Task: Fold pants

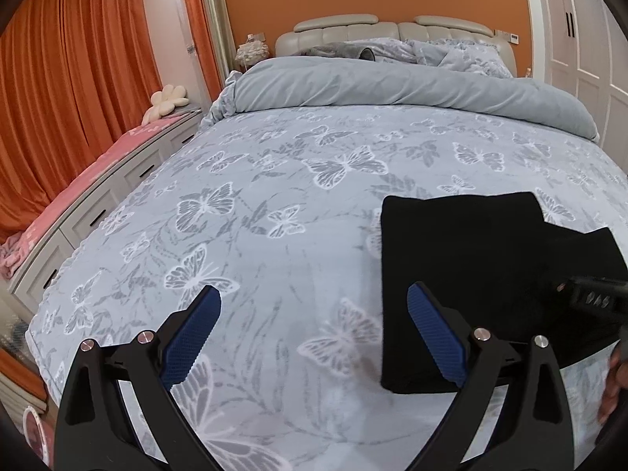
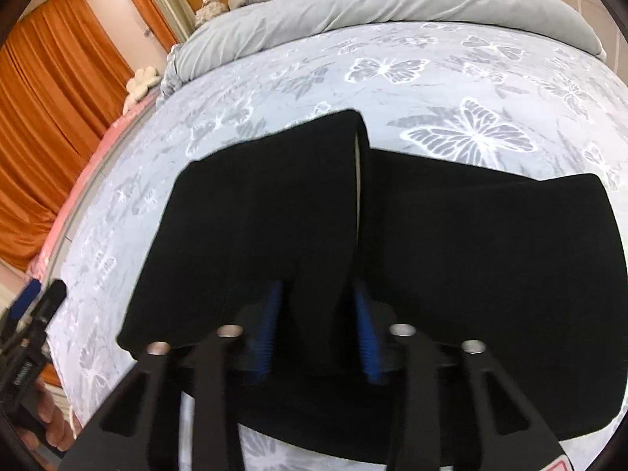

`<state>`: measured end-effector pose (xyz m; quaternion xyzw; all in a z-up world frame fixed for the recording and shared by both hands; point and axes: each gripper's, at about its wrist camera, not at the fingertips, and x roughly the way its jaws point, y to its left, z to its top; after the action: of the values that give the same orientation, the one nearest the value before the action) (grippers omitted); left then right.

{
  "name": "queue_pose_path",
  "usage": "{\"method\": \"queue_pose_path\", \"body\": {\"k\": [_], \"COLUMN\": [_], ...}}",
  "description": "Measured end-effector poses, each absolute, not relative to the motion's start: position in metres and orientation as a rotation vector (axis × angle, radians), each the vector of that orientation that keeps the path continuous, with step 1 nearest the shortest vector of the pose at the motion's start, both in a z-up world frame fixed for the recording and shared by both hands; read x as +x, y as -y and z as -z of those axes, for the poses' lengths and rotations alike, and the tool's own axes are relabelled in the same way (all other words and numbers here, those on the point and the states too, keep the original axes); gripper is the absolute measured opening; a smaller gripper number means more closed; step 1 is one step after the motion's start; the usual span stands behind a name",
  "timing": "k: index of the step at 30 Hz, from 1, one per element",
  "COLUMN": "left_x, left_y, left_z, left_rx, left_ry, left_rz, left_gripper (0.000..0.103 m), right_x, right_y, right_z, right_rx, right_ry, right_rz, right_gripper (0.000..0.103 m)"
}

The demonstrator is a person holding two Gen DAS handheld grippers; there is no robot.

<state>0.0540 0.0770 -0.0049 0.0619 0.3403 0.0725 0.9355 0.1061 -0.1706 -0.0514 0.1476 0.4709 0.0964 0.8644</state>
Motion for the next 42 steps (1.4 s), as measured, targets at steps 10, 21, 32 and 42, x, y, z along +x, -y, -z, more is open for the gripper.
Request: {"method": "queue_pose_path", "body": {"k": [10, 21, 32, 42], "left_x": [0.057, 0.057, 0.056, 0.057], "left_y": [-0.068, -0.017, 0.003, -0.001], "left_z": [0.007, 0.016, 0.019, 0.022], "left_rx": [0.126, 0.156, 0.159, 0.132], "left_ry": [-0.703, -0.732, -0.746, -0.775], "left_rz": [-0.148, -0.032, -0.016, 0.037], "left_gripper": [0.094, 0.094, 0.094, 0.094], "right_x": [0.069, 0.043, 0.039, 0.018], "right_y": [0.183, 0.309, 0.344, 0.307], "right_z": [-0.028, 0.033, 0.025, 0.042], "right_rx": [0.303, 0.310, 0.587, 0.514], "right_ry": [-0.762, -0.957, -0.924, -1.107], "right_rz": [-0.287, -0.031, -0.107, -0.274], "right_gripper": [0.009, 0.011, 0.048, 0.040]}}
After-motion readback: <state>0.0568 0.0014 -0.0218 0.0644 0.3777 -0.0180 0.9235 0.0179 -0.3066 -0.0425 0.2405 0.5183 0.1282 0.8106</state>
